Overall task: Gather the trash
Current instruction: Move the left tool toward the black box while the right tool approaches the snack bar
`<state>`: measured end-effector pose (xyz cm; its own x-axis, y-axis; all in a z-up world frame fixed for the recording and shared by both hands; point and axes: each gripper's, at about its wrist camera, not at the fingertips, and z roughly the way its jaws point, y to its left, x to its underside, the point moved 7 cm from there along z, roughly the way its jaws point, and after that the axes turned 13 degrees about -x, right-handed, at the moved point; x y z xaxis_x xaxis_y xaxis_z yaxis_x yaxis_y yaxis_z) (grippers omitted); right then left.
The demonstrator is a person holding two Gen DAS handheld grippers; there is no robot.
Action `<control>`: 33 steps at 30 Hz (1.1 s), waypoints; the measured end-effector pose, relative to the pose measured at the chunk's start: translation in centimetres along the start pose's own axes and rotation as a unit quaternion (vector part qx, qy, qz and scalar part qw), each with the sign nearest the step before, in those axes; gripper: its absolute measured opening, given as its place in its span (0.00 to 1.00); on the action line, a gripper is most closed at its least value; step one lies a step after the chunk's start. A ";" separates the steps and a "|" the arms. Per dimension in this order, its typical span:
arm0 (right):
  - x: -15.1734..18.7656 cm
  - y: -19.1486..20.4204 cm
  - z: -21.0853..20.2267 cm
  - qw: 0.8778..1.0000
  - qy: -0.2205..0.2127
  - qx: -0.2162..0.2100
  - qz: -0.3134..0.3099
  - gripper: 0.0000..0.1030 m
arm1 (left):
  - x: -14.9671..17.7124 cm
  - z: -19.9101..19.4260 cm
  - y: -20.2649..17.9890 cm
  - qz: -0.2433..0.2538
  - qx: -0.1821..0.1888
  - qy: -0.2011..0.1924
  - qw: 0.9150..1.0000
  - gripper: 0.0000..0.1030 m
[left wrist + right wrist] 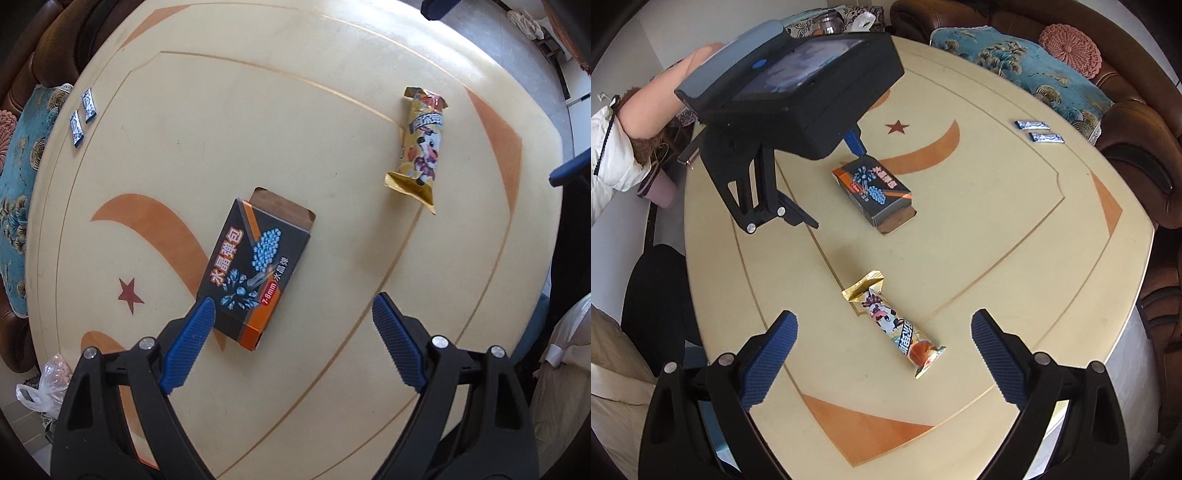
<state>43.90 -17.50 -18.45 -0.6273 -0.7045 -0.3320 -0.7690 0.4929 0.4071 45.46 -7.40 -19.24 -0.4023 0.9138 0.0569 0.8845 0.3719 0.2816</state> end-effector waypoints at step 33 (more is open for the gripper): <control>2.9 -3.2 7.3 0.998 0.054 0.040 -0.005 0.59 | 0.6 3.6 0.2 -0.007 0.041 -0.009 0.999 0.70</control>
<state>43.64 -17.42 -26.94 -0.6052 -0.7588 -0.2406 -0.7857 0.5207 0.3341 46.24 -6.20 -22.55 -0.4120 0.9105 0.0362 0.8951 0.3970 0.2032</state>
